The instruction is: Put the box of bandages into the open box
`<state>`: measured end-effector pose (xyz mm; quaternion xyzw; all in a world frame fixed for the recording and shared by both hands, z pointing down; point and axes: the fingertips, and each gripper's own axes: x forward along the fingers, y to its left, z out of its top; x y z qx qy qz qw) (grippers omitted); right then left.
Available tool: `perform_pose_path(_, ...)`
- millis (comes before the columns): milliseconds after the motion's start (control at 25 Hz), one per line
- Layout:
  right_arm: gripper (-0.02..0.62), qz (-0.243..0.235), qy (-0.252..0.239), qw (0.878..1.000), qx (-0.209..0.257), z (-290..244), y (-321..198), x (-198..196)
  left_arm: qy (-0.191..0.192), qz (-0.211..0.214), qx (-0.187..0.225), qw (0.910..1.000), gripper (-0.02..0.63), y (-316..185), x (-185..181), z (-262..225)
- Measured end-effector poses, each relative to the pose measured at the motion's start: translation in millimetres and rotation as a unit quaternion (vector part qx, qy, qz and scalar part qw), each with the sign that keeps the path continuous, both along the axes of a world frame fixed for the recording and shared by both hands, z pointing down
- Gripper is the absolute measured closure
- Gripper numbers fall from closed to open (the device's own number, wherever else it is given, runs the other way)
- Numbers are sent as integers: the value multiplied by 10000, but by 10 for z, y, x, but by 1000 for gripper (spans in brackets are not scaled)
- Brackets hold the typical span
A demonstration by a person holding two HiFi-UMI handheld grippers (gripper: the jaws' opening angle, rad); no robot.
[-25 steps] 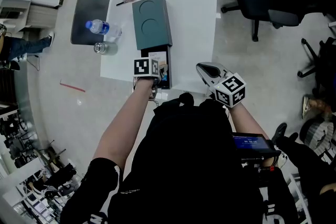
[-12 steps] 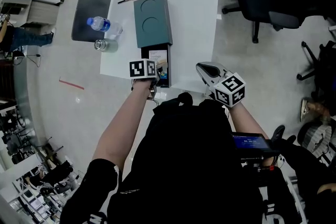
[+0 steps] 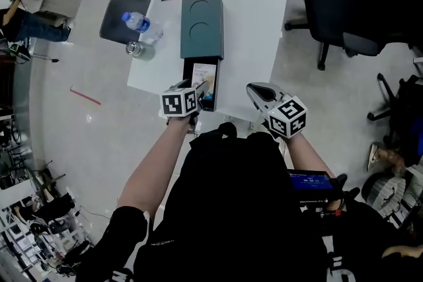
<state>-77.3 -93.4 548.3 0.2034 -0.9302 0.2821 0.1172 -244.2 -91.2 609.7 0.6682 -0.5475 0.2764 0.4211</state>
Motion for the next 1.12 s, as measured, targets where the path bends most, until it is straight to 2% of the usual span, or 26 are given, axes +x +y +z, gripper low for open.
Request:
perform_pose_path(360,569,-362,56,9990,255,-133,-130,-182,-120,-578,806,9950,463,232,-270,-235)
perform_pose_path(480,569,-454,80,9984,337,-176,-159,-190,59,-781,1132,9905,517,309,-284,-333)
perform_pose_path(640,569,-529,105,9977,421,-254,-163,-165,283,-940,1477,9841,551,422,-262,-471)
perform_pose_path(840,569,-771,-21,9940,779,-416,-141,-256,489,-853,2059,9736,598,531,-235,-695)
perform_pose_path(1120,571,-939,-105,9902,1024,-519,-41,-319,437,-619,2574,9633,598,707,-178,-922)
